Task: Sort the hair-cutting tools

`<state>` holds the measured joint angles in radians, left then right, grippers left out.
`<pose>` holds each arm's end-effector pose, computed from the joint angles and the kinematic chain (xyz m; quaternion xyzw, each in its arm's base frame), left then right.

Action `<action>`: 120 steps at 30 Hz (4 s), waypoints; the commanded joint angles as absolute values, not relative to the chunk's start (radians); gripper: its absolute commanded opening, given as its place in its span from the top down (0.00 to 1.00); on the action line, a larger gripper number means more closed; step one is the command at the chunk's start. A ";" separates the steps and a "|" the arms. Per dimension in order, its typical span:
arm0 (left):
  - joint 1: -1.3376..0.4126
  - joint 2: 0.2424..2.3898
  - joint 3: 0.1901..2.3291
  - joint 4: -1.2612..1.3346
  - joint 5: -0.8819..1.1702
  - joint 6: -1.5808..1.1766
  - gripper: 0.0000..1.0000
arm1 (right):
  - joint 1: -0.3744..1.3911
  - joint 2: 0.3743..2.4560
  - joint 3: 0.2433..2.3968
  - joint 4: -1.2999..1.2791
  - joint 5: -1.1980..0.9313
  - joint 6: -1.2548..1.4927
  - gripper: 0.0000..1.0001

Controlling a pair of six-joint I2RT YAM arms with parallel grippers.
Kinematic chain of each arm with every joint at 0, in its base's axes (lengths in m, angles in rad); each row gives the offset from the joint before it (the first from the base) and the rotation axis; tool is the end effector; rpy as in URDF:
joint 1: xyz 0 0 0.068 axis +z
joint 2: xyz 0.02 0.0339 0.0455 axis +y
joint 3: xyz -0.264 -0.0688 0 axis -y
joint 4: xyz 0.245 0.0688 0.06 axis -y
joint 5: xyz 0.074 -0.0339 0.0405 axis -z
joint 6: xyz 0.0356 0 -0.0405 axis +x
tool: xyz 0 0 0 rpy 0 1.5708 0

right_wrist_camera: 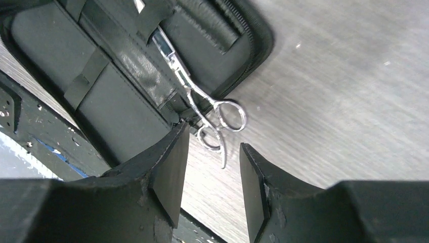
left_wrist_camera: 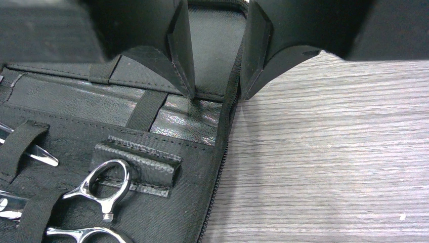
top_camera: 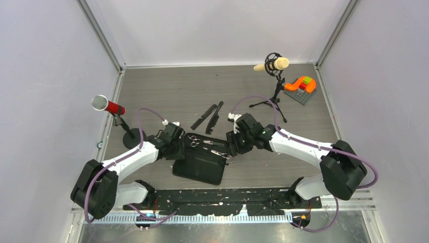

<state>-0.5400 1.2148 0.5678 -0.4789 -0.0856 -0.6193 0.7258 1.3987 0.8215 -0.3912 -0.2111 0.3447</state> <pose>0.1789 -0.1037 0.1623 -0.0481 0.9733 -0.0858 0.2073 0.2004 0.1878 0.2005 -0.2106 0.9266 0.2370 0.2024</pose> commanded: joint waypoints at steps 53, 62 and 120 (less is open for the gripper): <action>-0.543 1.239 0.556 -0.400 -0.034 -0.624 0.63 | 0.955 1.541 0.900 -0.460 0.074 0.305 0.95; -0.543 1.233 0.554 -0.400 -0.030 -0.625 0.63 | 0.973 1.573 0.936 -0.440 0.057 0.305 0.95; -0.543 1.143 0.528 -0.414 0.030 -0.661 0.60 | 0.994 1.515 0.980 -0.394 0.222 0.342 0.46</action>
